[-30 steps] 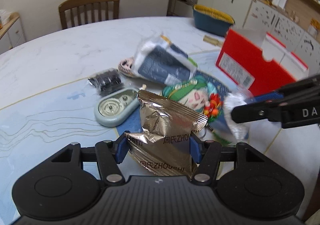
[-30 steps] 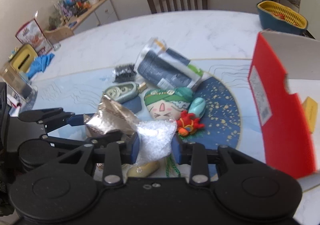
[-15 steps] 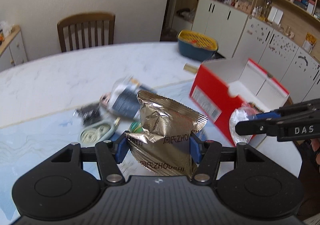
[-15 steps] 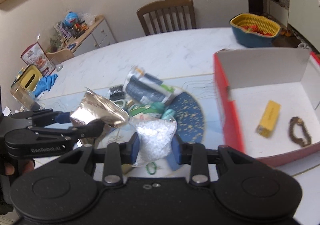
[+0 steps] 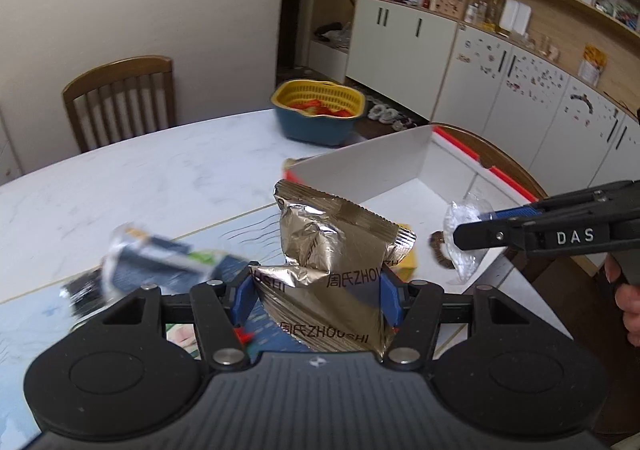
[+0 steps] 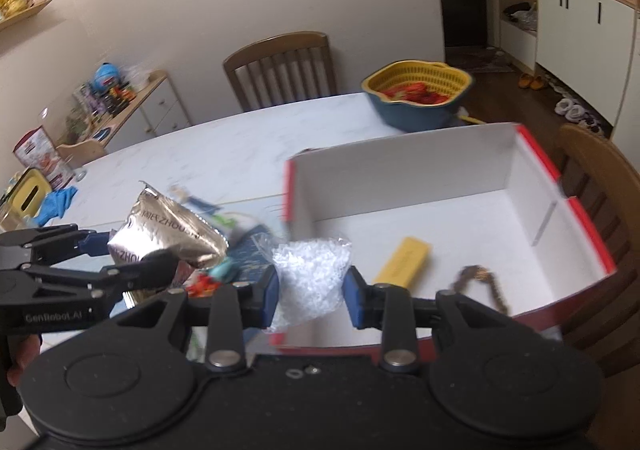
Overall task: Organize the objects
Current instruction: 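Carry gold foil bag in left tool into shoebox while right tool carries clear bag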
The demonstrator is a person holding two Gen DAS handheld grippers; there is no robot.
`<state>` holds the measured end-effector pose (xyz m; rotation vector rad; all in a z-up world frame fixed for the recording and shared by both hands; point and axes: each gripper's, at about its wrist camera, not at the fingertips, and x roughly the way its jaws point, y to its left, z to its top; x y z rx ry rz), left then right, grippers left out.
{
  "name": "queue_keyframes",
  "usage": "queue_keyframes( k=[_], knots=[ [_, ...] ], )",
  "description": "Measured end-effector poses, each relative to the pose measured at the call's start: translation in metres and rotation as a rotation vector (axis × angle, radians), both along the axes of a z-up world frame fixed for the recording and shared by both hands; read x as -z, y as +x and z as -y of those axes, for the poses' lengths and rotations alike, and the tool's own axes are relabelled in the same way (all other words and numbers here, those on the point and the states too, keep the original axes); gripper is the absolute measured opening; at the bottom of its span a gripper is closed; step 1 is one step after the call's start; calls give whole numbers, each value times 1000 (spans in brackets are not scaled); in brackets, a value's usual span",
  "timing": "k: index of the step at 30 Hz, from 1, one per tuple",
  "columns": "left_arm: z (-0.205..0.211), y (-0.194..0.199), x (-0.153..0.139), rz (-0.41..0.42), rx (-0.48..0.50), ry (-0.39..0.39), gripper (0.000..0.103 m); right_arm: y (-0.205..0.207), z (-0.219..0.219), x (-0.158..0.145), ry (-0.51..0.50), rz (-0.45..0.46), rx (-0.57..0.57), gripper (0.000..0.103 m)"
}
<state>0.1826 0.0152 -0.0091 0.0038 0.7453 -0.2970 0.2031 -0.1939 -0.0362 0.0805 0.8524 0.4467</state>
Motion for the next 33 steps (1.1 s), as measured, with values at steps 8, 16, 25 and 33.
queue_keyframes(
  k=[8, 16, 25, 33],
  knots=[
    [64, 30, 6, -26, 24, 26, 60, 25, 64, 2, -9, 3, 53, 32],
    [111, 63, 21, -62, 25, 71, 60, 57, 105, 12, -20, -22, 78, 33],
    [136, 113, 40, -124, 7, 111, 60, 81, 105, 40, -75, -69, 16, 33],
    [160, 158, 53, -165, 57, 129, 60, 88, 95, 63, -131, -125, -87, 33]
  ],
)
